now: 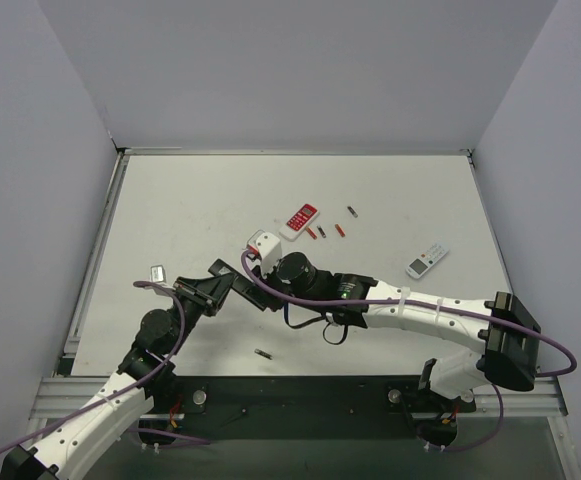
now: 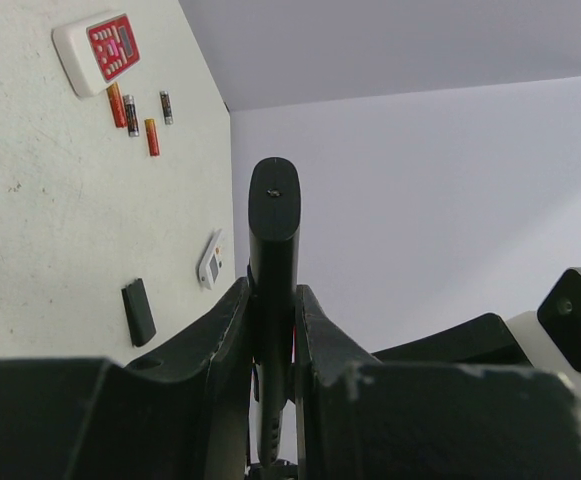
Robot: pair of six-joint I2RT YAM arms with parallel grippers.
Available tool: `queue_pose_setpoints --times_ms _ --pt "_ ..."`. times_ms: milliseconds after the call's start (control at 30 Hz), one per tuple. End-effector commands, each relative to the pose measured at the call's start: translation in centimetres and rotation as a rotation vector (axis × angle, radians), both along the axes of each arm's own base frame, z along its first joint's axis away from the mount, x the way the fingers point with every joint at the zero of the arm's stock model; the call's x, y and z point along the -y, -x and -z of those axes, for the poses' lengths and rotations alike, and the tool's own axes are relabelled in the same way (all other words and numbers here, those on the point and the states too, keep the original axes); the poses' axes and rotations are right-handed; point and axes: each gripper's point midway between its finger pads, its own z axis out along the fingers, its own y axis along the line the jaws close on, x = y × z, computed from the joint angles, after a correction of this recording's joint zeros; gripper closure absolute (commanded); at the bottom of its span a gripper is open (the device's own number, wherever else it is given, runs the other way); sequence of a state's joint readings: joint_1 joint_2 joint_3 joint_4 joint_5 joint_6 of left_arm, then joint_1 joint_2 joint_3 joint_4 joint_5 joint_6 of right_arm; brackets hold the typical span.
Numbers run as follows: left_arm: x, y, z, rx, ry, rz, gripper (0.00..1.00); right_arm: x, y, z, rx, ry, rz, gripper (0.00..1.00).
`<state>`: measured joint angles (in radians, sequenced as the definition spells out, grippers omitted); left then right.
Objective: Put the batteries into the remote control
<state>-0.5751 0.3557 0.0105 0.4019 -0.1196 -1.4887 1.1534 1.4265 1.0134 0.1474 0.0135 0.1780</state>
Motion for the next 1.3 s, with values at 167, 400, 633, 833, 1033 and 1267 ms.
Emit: queue_pose_setpoints --times_ms 167,400,633,833,1033,1267 --pt "-0.5 0.0 1.8 0.053 -0.046 -0.023 1.00 4.6 -0.8 1.9 -0.066 0.142 0.091 0.93" --pt "0.1 -0.1 5.1 0.040 -0.329 0.017 1.00 7.5 -0.3 1.7 -0.133 0.196 0.119 0.69" --pt "0.2 -0.2 7.0 0.019 -0.532 0.065 1.00 10.7 2.8 6.0 -0.291 0.350 0.088 0.52" --pt "0.2 -0.1 7.5 0.029 -0.587 0.082 1.00 12.8 3.4 8.6 -0.359 0.428 0.147 0.44" --pt "0.8 0.2 7.1 0.055 -0.594 0.120 1.00 14.8 0.0 9.4 -0.459 0.386 0.350 0.43" --pt "1.7 0.7 7.0 0.080 -0.569 0.168 1.00 17.6 -8.9 8.7 -0.551 0.265 0.612 0.59"
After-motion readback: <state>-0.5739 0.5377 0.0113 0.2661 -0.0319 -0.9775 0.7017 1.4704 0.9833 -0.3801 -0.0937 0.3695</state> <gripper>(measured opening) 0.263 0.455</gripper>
